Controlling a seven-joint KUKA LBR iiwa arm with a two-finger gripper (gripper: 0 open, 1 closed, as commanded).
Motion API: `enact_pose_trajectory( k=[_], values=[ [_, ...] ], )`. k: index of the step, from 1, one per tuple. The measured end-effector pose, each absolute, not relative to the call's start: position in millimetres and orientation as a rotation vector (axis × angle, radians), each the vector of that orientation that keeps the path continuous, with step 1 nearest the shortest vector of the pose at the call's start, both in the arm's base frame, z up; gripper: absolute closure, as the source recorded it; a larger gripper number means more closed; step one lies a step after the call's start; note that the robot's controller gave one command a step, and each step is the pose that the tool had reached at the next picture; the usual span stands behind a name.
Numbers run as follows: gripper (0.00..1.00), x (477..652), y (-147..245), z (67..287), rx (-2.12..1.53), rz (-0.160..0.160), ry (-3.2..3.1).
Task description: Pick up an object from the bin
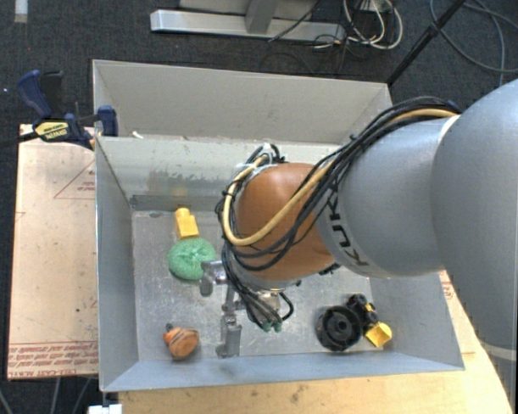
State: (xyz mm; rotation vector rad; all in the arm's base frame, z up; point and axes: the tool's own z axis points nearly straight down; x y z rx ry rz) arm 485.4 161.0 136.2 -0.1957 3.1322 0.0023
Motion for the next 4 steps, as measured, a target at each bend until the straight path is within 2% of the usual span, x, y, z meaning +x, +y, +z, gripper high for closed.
enact_pose_trajectory(
  k=[1,2,3,4],
  values=[
    [0.00,478.6,191,120,-0.260,0.004,3.131],
    [0.00,484.7,206,128,-0.838,0.002,3.027],
    [0.00,483.1,207,98,-0.898,0.003,3.008],
    [1.00,484.1,218,79,-1.291,0.007,2.850]
  ],
)
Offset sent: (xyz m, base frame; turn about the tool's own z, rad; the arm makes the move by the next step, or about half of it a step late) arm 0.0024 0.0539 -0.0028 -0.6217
